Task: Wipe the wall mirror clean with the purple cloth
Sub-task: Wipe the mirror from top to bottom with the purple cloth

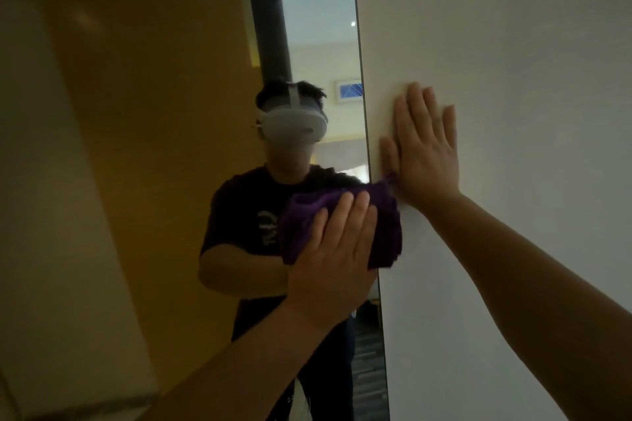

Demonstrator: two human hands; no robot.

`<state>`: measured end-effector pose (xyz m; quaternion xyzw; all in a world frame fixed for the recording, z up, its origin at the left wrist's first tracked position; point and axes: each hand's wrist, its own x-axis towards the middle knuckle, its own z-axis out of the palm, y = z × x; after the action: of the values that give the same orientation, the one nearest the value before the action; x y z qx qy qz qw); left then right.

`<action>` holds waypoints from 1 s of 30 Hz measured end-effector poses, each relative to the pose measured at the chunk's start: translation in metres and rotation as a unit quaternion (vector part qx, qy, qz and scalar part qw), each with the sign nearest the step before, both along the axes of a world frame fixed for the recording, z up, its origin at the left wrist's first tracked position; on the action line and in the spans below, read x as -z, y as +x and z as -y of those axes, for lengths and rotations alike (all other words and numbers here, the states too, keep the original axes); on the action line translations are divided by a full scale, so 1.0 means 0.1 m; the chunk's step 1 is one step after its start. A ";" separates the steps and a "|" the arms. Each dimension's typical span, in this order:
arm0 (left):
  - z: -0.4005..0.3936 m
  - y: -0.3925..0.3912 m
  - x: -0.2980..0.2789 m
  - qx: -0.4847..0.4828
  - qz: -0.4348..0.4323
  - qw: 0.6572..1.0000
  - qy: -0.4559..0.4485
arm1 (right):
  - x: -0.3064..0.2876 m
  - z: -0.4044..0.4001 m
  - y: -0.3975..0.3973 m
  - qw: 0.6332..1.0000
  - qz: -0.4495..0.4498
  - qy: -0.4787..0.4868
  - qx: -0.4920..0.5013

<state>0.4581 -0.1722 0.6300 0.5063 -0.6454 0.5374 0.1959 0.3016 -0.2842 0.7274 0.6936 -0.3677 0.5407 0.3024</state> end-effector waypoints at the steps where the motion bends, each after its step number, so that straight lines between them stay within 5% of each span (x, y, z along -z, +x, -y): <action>1: -0.02 0.02 0.19 -0.001 0.006 1.000 0.017 | 0.06 0.00 0.00 1.000 0.000 0.004 -0.001; 8: -0.33 0.30 1.86 -0.031 0.069 0.985 0.157 | 0.67 -0.14 -0.17 0.997 -0.019 0.079 0.000; 18: -0.48 0.46 1.63 0.034 0.053 0.986 0.152 | 1.14 -0.57 -0.27 0.988 -0.004 0.153 0.009; 21: -0.67 0.51 1.50 0.114 -0.004 0.976 0.184 | 1.17 -0.78 -0.13 0.986 0.015 0.166 -0.023; 23: -0.88 0.55 1.44 0.143 -0.118 0.960 0.208 | 1.23 -0.96 0.01 0.982 0.036 0.176 -0.053; 26: -1.28 0.67 1.36 0.084 -0.408 0.865 0.279 | 1.39 -1.24 0.28 0.975 0.058 0.193 -0.097; 30: -1.75 1.04 1.51 0.110 -0.712 0.620 0.310 | 1.74 -1.60 0.66 0.962 0.073 0.229 -0.130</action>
<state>0.5620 0.0026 0.4788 0.6866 -0.4826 -0.2487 0.4835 0.3675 -0.1243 0.5533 0.7446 -0.4092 0.5263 0.0350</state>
